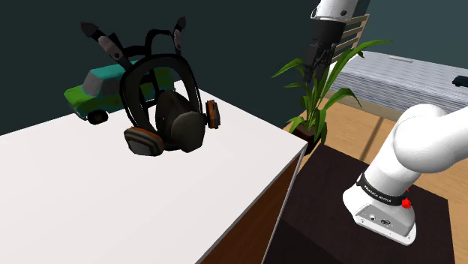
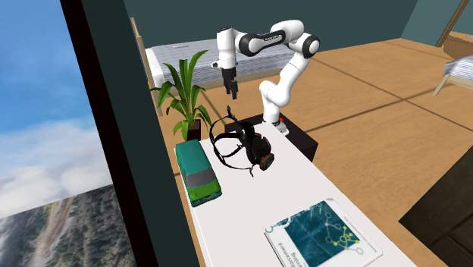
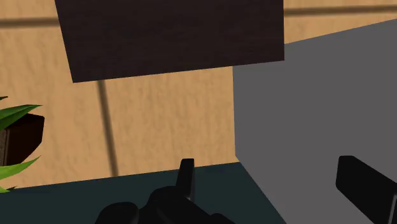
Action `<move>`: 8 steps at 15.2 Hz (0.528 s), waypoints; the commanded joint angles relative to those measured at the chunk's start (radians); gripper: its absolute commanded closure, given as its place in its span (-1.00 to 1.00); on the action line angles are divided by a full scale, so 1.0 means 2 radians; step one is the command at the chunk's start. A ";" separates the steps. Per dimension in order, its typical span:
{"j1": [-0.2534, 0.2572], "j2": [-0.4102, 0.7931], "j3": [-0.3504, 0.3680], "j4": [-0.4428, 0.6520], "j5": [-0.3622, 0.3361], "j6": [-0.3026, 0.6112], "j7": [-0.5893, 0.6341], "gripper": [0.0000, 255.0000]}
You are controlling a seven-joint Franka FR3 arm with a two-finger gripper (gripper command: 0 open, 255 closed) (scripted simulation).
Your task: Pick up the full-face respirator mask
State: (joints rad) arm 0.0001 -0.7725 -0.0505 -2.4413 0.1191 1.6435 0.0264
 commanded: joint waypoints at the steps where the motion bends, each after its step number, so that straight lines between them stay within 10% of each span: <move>1: 0.000 0.000 0.000 0.000 0.000 0.000 0.000 -1.00; 8: 0.045 0.092 0.036 0.076 0.027 0.041 -0.014 -1.00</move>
State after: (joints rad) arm 0.0785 -0.6190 0.0125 -2.3109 0.1670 1.7093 0.0055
